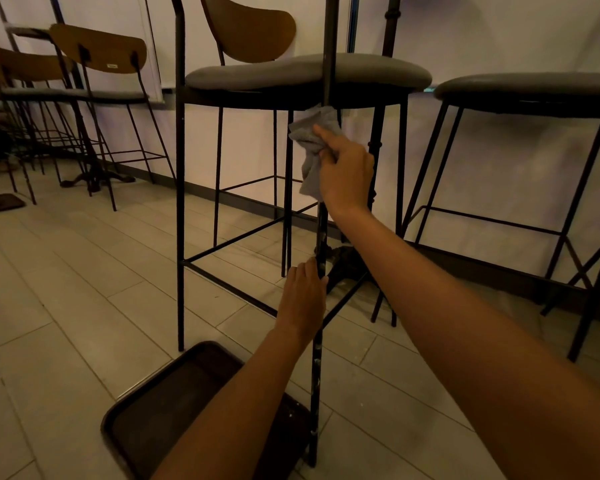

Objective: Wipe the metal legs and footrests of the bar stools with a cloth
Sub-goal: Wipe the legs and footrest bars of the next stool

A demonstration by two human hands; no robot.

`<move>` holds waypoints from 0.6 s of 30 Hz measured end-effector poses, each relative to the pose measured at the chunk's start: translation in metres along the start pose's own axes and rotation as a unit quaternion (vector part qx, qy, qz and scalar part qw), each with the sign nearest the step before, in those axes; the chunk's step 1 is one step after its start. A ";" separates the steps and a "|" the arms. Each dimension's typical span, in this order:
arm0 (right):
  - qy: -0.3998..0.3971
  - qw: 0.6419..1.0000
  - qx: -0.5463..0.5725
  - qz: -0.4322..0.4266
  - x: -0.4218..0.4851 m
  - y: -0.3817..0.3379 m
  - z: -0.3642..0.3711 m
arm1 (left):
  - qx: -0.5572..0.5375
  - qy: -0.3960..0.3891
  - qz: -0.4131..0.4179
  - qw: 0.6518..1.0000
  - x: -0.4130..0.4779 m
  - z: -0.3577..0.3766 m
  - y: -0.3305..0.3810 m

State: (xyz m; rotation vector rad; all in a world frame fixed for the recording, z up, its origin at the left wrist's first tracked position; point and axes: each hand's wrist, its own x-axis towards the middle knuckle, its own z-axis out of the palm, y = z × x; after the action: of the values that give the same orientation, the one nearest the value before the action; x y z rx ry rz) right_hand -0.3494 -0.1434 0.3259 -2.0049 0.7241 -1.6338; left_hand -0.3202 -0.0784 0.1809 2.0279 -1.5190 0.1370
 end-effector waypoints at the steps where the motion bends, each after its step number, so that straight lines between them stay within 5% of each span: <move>1: -0.003 1.000 -0.002 0.000 -0.005 0.004 0.001 | -0.003 -0.008 -0.012 1.000 0.001 0.000 0.000; 11: -0.021 1.000 -0.006 -0.005 0.002 -0.003 -0.003 | 0.042 -0.002 0.028 0.999 0.001 0.007 -0.007; 18: -0.049 0.999 -0.001 0.018 -0.026 0.013 -0.011 | -0.055 0.022 -0.015 0.998 0.001 0.007 -0.004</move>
State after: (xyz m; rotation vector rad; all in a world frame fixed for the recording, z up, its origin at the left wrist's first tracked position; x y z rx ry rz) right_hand -0.3660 -0.1370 0.3007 -2.0453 0.7217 -1.5032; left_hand -0.3183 -0.0826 0.1740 1.9475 -1.4369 0.0826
